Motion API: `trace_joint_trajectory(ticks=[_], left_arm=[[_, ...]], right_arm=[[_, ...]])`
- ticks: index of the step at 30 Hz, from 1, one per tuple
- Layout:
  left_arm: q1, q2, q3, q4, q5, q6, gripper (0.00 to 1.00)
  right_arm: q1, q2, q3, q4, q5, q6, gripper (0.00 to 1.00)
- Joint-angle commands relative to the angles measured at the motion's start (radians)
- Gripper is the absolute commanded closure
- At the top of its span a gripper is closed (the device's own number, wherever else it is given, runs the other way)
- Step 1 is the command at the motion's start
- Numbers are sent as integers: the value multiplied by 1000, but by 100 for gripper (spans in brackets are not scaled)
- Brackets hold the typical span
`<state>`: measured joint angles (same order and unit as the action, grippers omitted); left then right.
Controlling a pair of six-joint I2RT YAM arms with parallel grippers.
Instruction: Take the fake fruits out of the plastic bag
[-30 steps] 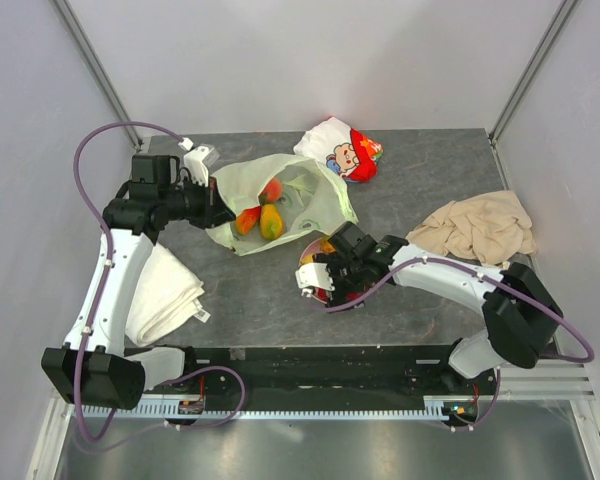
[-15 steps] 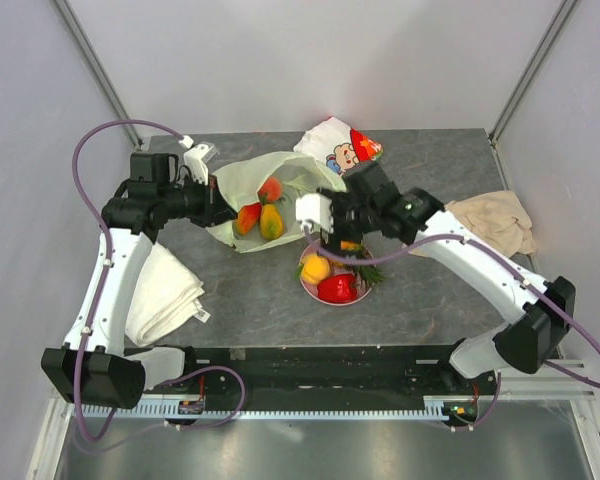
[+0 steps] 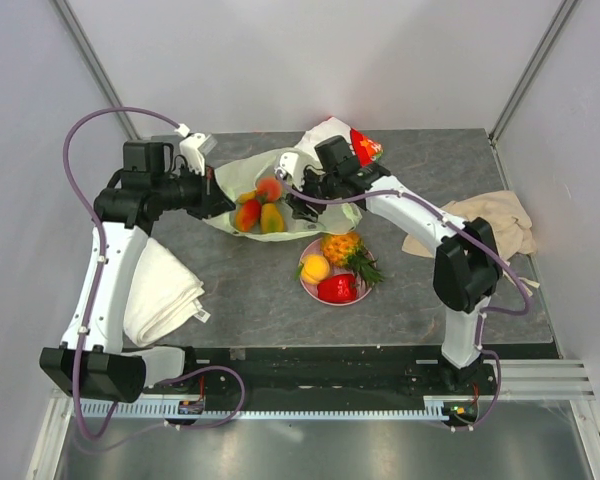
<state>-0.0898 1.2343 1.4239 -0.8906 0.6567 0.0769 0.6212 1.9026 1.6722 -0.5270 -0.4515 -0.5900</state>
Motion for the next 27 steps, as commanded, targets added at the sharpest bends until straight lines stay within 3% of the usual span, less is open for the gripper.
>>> trace_joint_trajectory(ticks=[1, 4, 8, 11, 20, 27], left_arm=[[4, 36, 0, -53, -34, 67, 98], [4, 25, -34, -38, -51, 49, 98], [4, 5, -83, 24, -45, 18, 98], [4, -1, -112, 45, -11, -6, 98], [4, -38, -99, 4, -43, 47, 98], [5, -13, -94, -22, 4, 52, 98]], right_arm=[[2, 53, 24, 234, -44, 186, 36], [2, 154, 125, 268, 20, 307, 29], [2, 292, 262, 277, 102, 513, 9], [2, 415, 406, 236, 154, 562, 4], [2, 637, 680, 193, 232, 590, 2], [5, 658, 736, 167, 240, 588, 2]])
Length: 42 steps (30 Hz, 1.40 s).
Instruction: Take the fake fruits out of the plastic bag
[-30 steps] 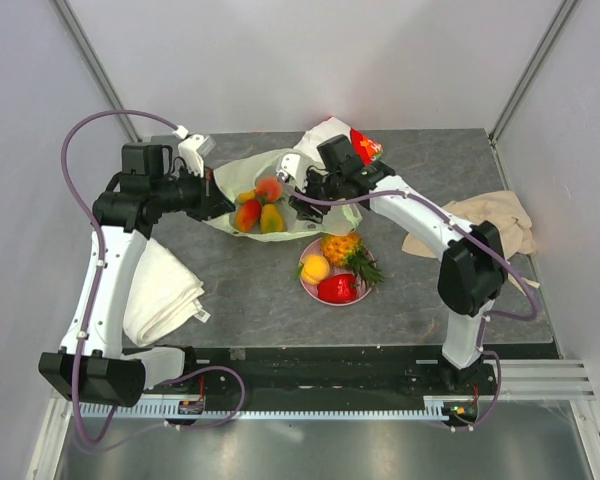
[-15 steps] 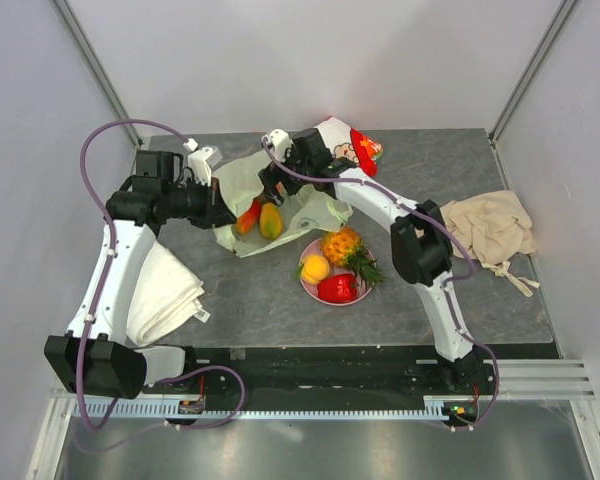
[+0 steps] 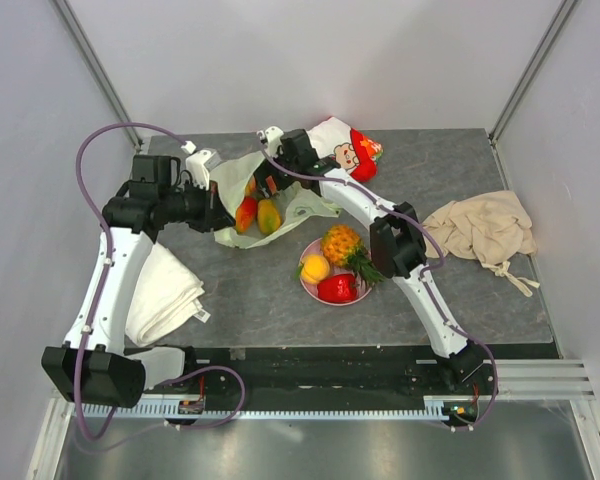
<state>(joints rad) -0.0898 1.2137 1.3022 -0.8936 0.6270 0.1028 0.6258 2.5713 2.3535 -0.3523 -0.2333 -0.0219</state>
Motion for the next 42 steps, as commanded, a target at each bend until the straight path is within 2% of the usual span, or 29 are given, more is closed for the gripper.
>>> trace_joint_trajectory(ticks=[1, 5, 9, 11, 16, 26, 29, 35, 36, 38, 42], left_arm=[[4, 13, 26, -12, 51, 21, 98], [5, 23, 22, 12, 37, 18, 98], [5, 7, 23, -4, 17, 12, 98], [4, 3, 14, -8, 26, 9, 98], [4, 4, -9, 10, 31, 6, 98], [5, -31, -41, 27, 31, -2, 98], [5, -40, -47, 27, 28, -3, 98], [5, -43, -49, 28, 25, -2, 98], [5, -46, -50, 27, 25, -2, 98], [5, -46, -52, 28, 22, -2, 98], [5, -43, -49, 38, 11, -3, 98]], right_arm=[[0, -19, 46, -11, 20, 20, 2], [2, -63, 15, -56, -4, 14, 2], [0, -80, 46, -212, -17, 74, 10], [3, -117, -3, -241, -58, 103, 11], [25, -168, -91, -246, -104, 142, 14], [60, -149, -172, -251, -153, 197, 16], [61, -146, -200, -240, -144, 221, 20], [58, -160, -166, -232, -124, 194, 45], [60, -166, -163, -232, -132, 179, 53], [55, -191, -163, -240, -158, 151, 63], [48, -281, -158, -319, -210, 45, 67]])
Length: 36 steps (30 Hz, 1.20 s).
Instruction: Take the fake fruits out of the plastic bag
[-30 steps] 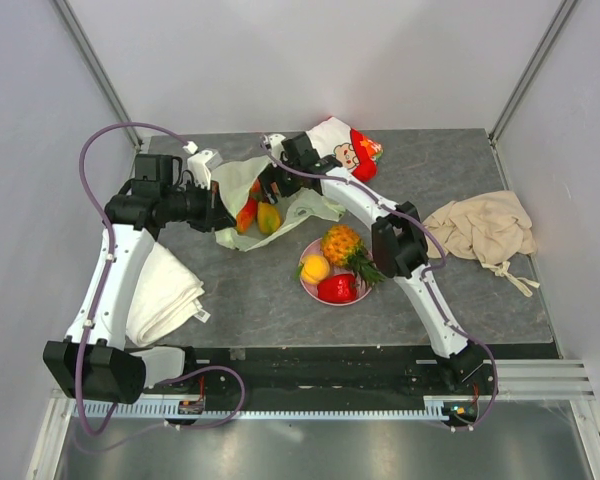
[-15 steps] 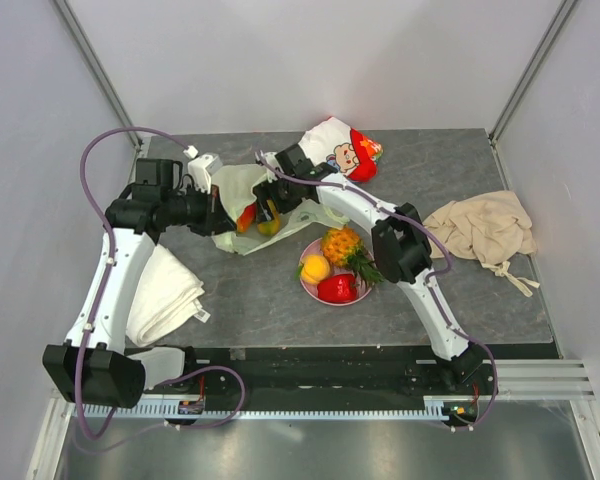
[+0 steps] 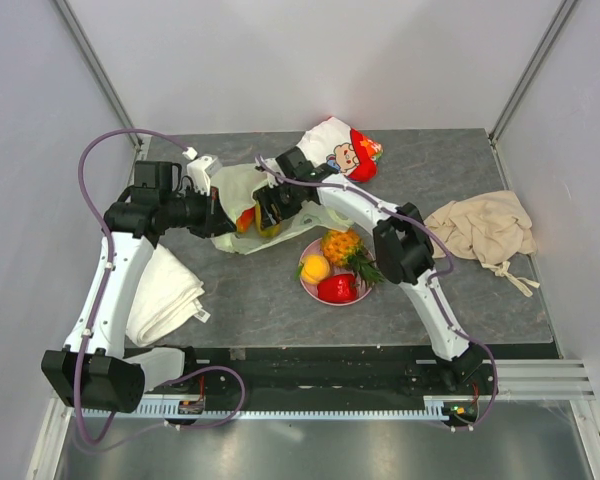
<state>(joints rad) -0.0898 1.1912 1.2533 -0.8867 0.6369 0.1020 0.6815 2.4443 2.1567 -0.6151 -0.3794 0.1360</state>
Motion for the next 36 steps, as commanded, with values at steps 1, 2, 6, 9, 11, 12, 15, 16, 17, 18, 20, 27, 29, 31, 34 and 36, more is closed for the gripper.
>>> trace_joint_trajectory(ticks=[1, 2, 6, 9, 11, 12, 15, 16, 17, 18, 20, 27, 29, 31, 34, 36], left_arm=[[5, -21, 0, 34, -3, -2, 98], [5, -21, 0, 40, -6, -4, 98], [5, -18, 3, 54, -22, -5, 98], [5, -15, 12, 63, -28, -2, 98], [5, -8, 23, 65, -31, -2, 98], [5, -4, 27, 65, -32, -1, 98], [7, 5, 41, 65, -39, 5, 98], [7, 10, 41, 65, -39, 8, 98], [7, 21, 44, 66, -39, 10, 98], [7, 25, 46, 68, -37, 11, 98], [7, 41, 55, 66, -34, 13, 98], [7, 73, 87, 63, -34, 24, 98], [7, 82, 89, 61, -36, 27, 98], [7, 85, 90, 60, -37, 27, 98], [7, 87, 95, 55, -42, 33, 98], [7, 84, 98, 48, -54, 41, 98]], right_arm=[[-13, -180, 28, -84, -102, -128, 67], [-14, -207, 14, -95, -108, -172, 67], [-19, -361, -89, -164, -180, -347, 66], [-20, -434, -159, -251, -231, -495, 66], [-26, -467, -196, -319, -248, -614, 66], [-30, -503, -231, -343, -240, -651, 67], [-75, -617, -325, -367, -222, -688, 72], [-117, -649, -349, -365, -219, -684, 72], [-137, -712, -375, -367, -210, -667, 72], [-157, -746, -424, -370, -198, -661, 72], [-212, -839, -474, -403, -184, -661, 73], [-250, -1068, -737, -526, -138, -829, 72], [-250, -1096, -790, -520, -116, -883, 72], [-249, -1088, -825, -517, -113, -942, 72], [-243, -1061, -828, -517, -133, -1006, 71], [-212, -1026, -811, -515, -141, -1023, 70]])
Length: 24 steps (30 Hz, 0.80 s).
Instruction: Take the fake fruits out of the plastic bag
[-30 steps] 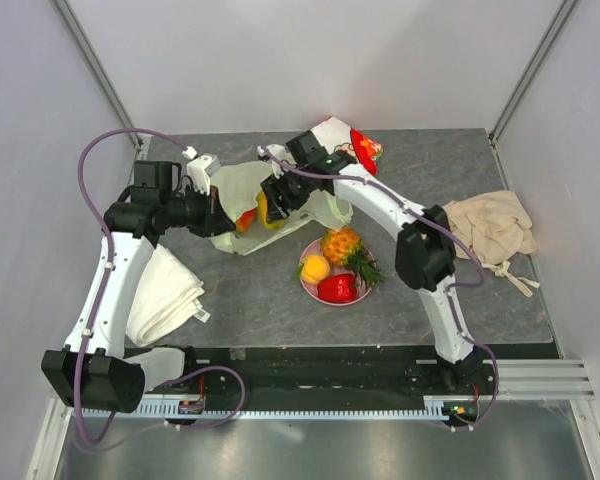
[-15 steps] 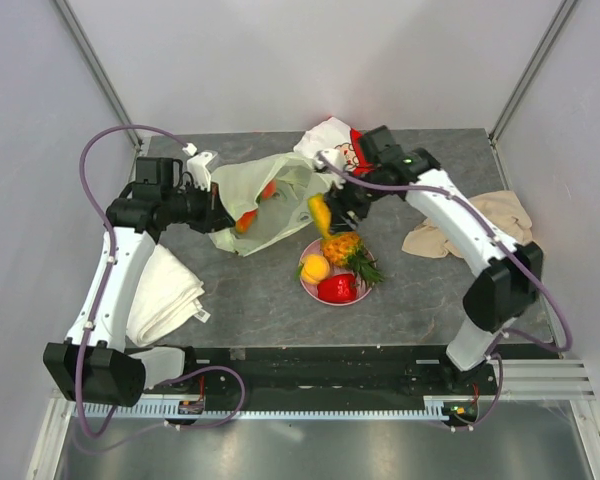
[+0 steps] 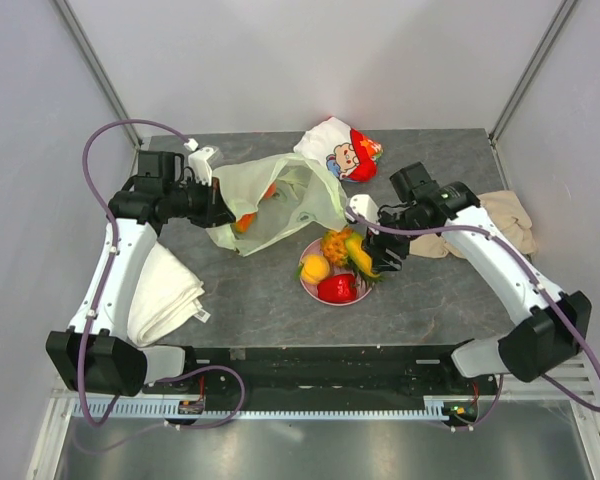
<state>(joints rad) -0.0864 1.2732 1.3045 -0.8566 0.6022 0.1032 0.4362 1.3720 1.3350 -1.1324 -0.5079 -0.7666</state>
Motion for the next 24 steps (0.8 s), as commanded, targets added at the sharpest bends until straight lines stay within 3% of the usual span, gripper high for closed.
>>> trace_joint_trajectory(ticks=[1, 9, 14, 16, 19, 24], left_arm=[[4, 3, 53, 16, -21, 41, 98], [4, -5, 84, 16, -21, 43, 98], [4, -5, 84, 18, -9, 36, 98], [4, -8, 84, 19, -7, 36, 98], [4, -11, 81, 18, -8, 39, 98], [4, -9, 87, 11, -5, 39, 98]], right_arm=[[42, 58, 16, 6, -12, -129, 70], [90, 182, 82, 33, 38, -122, 73], [88, 76, -3, -35, 115, -218, 75], [46, 21, -25, -30, 99, -183, 80], [-56, 7, -11, 20, 59, -62, 79], [-212, 84, 32, 198, 34, 133, 81]])
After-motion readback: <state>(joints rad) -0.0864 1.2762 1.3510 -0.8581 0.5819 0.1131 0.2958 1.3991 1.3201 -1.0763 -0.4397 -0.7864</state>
